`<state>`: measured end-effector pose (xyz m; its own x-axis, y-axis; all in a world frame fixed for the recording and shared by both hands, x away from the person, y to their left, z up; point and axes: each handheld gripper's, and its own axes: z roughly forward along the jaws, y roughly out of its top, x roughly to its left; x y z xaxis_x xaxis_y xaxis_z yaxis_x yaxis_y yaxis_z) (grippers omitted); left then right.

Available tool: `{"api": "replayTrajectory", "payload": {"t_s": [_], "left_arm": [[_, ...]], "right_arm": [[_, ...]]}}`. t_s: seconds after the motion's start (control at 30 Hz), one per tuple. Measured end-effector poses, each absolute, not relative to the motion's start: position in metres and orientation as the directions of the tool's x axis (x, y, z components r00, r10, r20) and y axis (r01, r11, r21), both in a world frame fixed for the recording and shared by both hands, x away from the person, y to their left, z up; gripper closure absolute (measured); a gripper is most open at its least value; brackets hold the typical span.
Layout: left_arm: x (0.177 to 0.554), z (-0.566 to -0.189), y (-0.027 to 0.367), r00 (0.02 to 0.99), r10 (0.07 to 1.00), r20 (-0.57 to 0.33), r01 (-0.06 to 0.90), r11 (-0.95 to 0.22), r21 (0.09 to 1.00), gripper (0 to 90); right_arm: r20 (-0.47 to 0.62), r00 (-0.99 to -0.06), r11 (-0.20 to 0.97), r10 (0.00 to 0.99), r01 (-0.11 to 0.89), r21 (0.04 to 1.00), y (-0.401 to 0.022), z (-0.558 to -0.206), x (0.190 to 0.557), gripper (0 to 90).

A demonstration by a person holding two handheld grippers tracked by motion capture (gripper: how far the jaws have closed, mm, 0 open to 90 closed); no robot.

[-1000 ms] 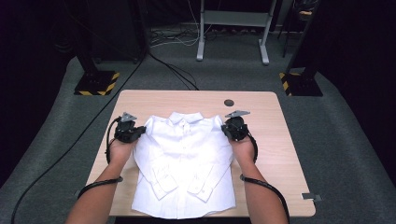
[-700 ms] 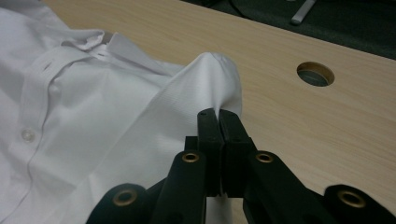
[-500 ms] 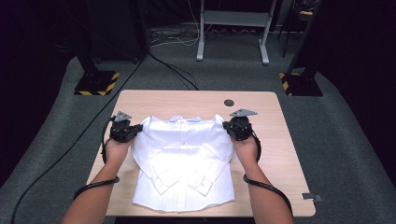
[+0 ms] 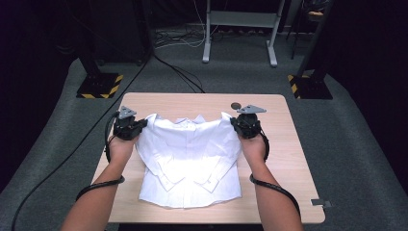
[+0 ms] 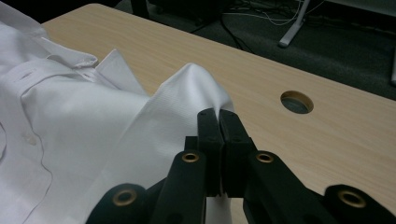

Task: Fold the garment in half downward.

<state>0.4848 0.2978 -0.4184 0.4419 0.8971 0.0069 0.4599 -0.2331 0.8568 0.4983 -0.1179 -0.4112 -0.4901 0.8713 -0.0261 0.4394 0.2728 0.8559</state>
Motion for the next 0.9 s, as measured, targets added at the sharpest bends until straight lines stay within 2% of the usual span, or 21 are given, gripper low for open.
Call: {"api": "replayTrajectory", "payload": {"t_s": [0.67,0.9], "left_arm": [[0.497,-0.397,0.295,0.428,0.903,0.030,0.430,-0.233,0.872,88.4],[0.478,-0.403,0.299,0.466,0.884,0.020,0.388,-0.225,0.894,88.4]], "right_arm": [[-0.049,-0.481,0.264,0.875,0.390,0.882,-0.118,-0.383,0.502,88.8],[-0.026,-0.491,0.232,0.871,0.363,0.903,-0.128,-0.389,0.489,88.8]]}}
